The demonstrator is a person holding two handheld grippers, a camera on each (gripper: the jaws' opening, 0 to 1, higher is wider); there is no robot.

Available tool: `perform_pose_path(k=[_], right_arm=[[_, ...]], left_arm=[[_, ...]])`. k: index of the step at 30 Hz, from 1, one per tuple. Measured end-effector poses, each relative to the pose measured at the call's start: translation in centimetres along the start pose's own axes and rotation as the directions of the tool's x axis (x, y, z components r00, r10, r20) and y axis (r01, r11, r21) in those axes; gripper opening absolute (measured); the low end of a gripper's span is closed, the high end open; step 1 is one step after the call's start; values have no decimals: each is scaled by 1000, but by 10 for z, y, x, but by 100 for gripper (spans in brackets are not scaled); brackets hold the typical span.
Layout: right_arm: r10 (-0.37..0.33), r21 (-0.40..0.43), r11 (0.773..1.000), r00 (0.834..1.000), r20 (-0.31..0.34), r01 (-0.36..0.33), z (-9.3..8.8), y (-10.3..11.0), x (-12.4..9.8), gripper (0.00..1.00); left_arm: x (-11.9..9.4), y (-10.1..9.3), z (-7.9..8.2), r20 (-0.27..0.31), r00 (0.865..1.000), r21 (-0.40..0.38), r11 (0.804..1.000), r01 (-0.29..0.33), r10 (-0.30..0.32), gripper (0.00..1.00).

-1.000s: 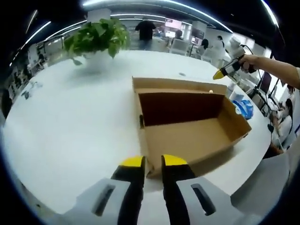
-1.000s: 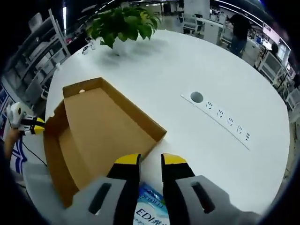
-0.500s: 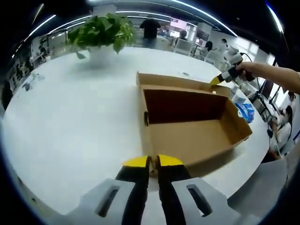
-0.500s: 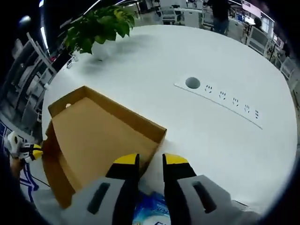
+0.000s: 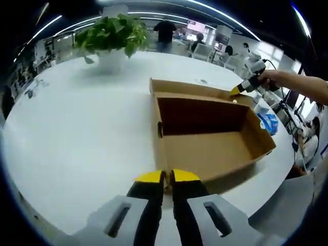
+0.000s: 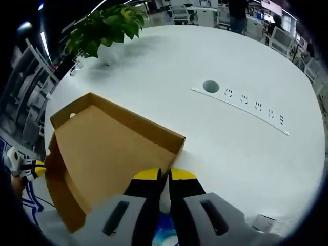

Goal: Operate the shoe box by opening the lid, removing the specified soft item, and placing it in the target area until the item is outside and the box remains undamaged.

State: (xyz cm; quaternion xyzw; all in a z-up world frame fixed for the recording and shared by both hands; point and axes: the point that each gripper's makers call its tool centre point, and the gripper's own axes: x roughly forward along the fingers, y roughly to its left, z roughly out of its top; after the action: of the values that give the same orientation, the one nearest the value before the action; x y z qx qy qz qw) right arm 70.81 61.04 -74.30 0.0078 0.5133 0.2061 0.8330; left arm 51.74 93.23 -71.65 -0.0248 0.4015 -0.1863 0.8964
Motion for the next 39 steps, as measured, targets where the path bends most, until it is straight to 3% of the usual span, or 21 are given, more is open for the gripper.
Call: perform_pose_path(k=[16, 26, 39], right_arm=[[-5, -47, 999, 998, 69, 8, 14, 5, -23, 2], [-2, -29, 1000, 992, 124, 5, 16, 10, -40, 2], [14, -37, 999, 976, 216, -6, 24, 19, -69, 1]], left_arm=[[0, 1, 0, 0, 1000, -2, 1000, 2, -2, 2], [0, 1, -1, 5, 1000, -13, 1000, 5, -5, 2], [0, 1, -1, 9, 1000, -19, 1000, 7, -7, 2]])
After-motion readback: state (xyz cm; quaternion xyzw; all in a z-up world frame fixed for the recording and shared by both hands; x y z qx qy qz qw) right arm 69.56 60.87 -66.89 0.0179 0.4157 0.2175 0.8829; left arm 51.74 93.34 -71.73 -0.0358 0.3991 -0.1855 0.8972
